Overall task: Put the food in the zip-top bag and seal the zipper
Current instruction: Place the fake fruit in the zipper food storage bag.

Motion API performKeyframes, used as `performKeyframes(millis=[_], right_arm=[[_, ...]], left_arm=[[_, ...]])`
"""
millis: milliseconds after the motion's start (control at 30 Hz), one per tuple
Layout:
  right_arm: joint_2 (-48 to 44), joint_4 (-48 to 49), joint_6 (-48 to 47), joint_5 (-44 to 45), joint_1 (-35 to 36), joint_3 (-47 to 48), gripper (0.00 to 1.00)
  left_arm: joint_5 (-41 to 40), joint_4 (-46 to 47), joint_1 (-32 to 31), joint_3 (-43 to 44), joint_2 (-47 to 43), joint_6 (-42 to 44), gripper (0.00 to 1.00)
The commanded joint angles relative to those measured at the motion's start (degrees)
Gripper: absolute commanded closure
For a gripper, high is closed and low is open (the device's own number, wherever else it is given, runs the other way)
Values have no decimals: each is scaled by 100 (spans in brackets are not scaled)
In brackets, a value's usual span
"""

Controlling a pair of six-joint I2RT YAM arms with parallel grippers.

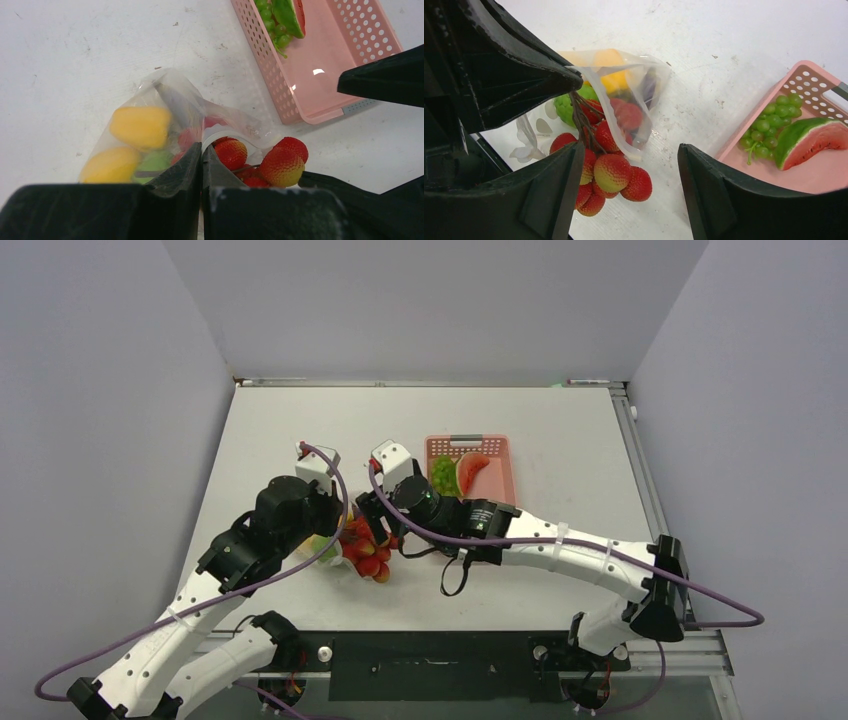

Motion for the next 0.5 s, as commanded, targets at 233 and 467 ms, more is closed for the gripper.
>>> performKeyframes(millis=[233, 467], right_arm=[[-846, 93, 629, 276, -65, -913, 36], [-1226, 210, 1270, 363, -70, -1677, 47]], left_arm=[[25, 263, 28, 51, -12, -2, 100], [26, 264, 24, 51, -12, -11, 100]])
